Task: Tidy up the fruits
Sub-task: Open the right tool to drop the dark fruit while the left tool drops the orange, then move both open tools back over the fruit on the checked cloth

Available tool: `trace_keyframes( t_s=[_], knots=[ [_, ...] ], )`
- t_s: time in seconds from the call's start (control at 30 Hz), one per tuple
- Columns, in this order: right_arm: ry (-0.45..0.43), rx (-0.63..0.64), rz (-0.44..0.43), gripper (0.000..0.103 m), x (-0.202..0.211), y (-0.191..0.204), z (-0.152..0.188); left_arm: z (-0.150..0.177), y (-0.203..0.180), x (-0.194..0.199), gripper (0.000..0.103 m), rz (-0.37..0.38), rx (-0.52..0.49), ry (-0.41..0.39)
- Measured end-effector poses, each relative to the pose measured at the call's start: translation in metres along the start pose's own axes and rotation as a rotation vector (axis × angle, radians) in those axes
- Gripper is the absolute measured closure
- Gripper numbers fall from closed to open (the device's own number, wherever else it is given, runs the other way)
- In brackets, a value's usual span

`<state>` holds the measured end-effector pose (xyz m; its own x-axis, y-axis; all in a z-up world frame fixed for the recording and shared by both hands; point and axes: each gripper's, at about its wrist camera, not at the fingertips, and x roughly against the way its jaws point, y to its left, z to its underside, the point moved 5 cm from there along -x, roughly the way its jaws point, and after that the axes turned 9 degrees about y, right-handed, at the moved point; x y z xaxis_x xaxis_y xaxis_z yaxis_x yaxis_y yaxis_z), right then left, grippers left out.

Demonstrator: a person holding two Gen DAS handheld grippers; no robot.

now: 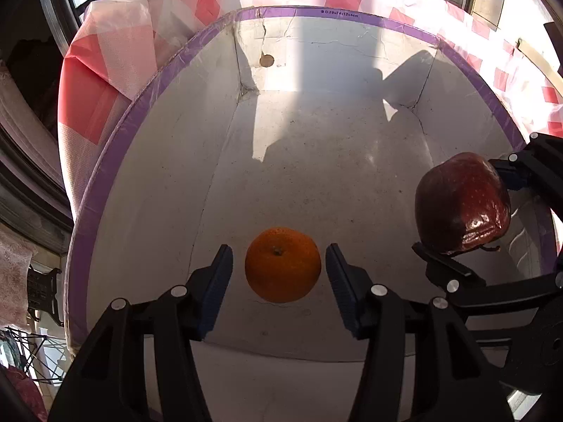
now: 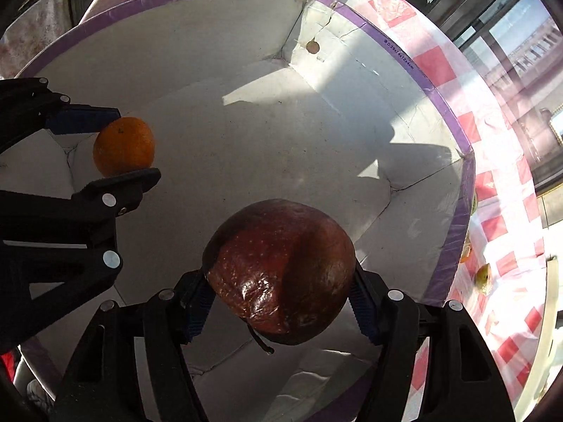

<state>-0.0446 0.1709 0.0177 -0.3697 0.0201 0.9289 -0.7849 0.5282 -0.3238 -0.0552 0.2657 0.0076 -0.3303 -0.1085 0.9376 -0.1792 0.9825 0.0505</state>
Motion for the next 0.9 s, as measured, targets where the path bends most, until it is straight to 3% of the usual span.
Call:
trace_keyframes(
  t_s=[0.13, 0.47, 0.6, 0.7, 0.73, 0.83, 0.9],
  knots=[
    [-0.009, 0.003, -0.010, 0.033, 0.003, 0.001, 0.002, 0.003, 0.002, 0.003, 0.033, -0.026, 0.020, 0.006],
    [-0.057, 0.000, -0.040, 0.032, 0.007, 0.000, 0.003, 0.005, 0.006, 0.008, 0.029, -0.012, 0.044, -0.029],
    [-0.198, -0.032, -0.006, 0.031, 0.022, -0.003, 0.006, 0.006, 0.007, 0.017, 0.026, -0.020, 0.066, -0.125],
    [-0.322, -0.111, -0.021, 0.013, 0.030, -0.011, 0.018, 0.007, 0.005, 0.027, 0.024, -0.120, 0.087, -0.204],
    [-0.378, -0.147, -0.039, 0.017, 0.034, -0.016, 0.023, 0.008, 0.005, 0.035, 0.023, -0.140, 0.110, -0.245],
    [-0.566, -0.233, -0.089, 0.018, 0.059, -0.031, 0.047, 0.011, -0.001, 0.066, 0.017, -0.103, 0.168, -0.386],
    [-0.717, -0.293, -0.081, 0.016, 0.084, -0.047, 0.073, 0.012, -0.012, 0.096, 0.008, -0.089, 0.183, -0.510]
  ],
)
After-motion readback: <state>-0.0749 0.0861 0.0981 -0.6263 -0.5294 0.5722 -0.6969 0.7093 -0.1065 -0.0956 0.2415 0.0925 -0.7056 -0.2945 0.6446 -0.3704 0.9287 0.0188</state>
